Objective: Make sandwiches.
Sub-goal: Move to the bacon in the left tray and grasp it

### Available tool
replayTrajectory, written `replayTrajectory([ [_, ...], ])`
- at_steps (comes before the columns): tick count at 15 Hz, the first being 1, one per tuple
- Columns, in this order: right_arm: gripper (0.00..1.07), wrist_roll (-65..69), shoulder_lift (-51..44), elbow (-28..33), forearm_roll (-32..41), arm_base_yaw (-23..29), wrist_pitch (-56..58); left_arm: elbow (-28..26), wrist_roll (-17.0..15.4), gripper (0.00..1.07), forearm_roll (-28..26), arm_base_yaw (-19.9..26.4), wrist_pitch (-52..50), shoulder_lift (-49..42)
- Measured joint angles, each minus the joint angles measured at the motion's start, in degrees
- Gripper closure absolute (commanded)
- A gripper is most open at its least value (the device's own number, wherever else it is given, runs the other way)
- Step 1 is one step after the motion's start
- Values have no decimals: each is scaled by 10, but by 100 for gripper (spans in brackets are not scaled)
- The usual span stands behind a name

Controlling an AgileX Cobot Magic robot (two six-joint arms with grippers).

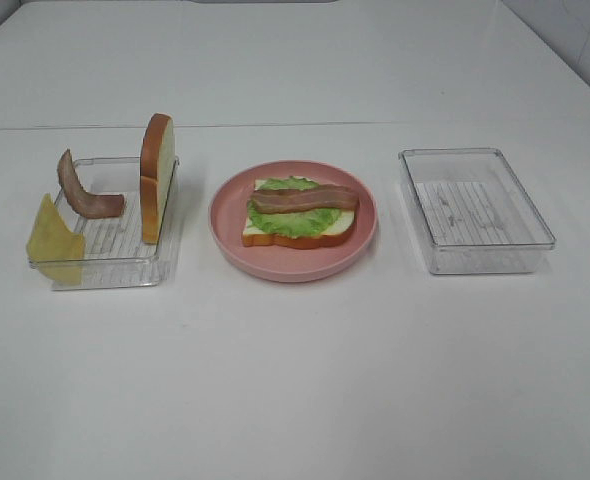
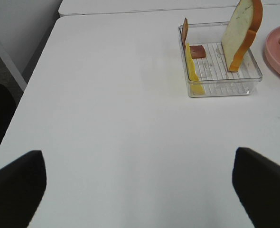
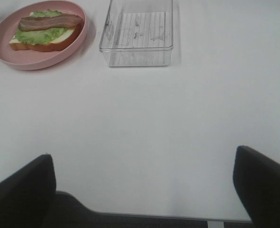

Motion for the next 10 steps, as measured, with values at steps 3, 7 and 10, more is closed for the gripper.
replayTrajectory([
  [3,11,0,0,0,0,0,0,-1,0,9,0,0,3,3],
  [7,11,0,0,0,0,0,0,-154,0,10,0,0,81,260],
  [10,11,0,0,0,0,0,0,-280,-1,11,0,0,81,434],
])
